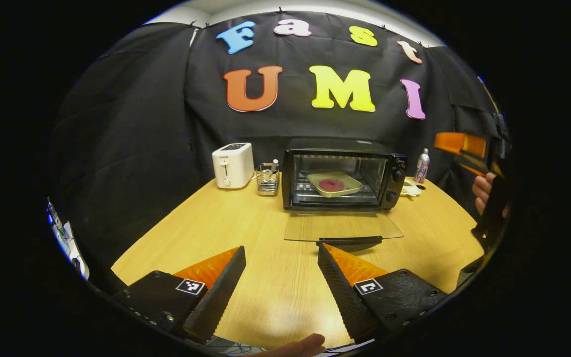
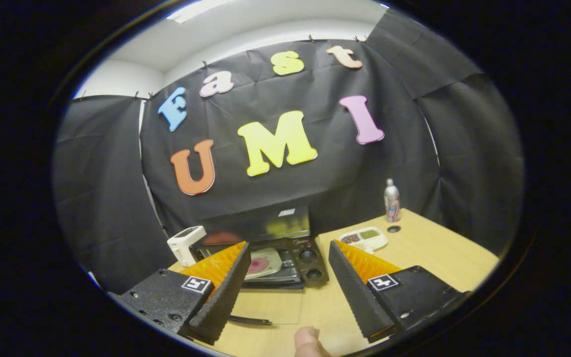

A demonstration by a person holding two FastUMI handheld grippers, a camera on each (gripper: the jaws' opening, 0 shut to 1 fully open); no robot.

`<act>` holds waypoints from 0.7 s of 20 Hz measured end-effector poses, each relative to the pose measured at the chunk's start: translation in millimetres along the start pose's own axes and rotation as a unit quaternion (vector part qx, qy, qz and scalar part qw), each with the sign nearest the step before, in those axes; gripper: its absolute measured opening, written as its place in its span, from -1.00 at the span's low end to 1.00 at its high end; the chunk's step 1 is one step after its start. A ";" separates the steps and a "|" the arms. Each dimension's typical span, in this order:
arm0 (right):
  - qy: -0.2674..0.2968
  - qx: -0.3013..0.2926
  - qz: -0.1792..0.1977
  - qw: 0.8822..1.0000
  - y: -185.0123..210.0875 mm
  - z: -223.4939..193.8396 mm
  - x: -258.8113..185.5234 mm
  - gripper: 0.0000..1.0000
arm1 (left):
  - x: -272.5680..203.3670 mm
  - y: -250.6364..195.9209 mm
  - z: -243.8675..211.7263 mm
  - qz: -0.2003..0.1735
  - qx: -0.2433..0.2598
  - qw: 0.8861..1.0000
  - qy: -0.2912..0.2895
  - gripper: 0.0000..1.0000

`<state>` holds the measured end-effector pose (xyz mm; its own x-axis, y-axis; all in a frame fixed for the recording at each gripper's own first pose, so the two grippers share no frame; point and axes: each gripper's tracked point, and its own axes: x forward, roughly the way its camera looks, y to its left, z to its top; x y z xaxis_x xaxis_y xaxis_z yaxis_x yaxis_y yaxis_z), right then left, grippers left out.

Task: Open the electric oven with the left hand, put the food in, and close the electric oven.

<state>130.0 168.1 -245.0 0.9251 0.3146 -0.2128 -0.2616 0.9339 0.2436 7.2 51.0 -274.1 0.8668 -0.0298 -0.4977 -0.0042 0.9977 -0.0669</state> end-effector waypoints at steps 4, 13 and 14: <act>-0.047 -0.042 -0.008 0.998 -28.3 49.2 -52.7 1.00 | 21.4 -37.6 -16.7 -0.034 0.007 0.999 0.034 0.87; -0.164 -0.087 -0.071 0.980 -83.9 127.9 -142.6 0.90 | 63.9 -85.7 -48.6 -0.075 0.021 0.992 0.104 0.89; -0.170 -0.089 -0.077 0.978 -86.9 129.7 -148.0 0.90 | 68.8 -90.2 -49.4 -0.075 0.025 0.991 0.107 0.89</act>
<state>51.5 18.4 -111.9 0.9874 0.1219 0.1011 -0.1281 0.9901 0.0576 42.6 -44.0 -345.0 0.7306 -0.1854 -0.6572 0.1468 0.9826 -0.1140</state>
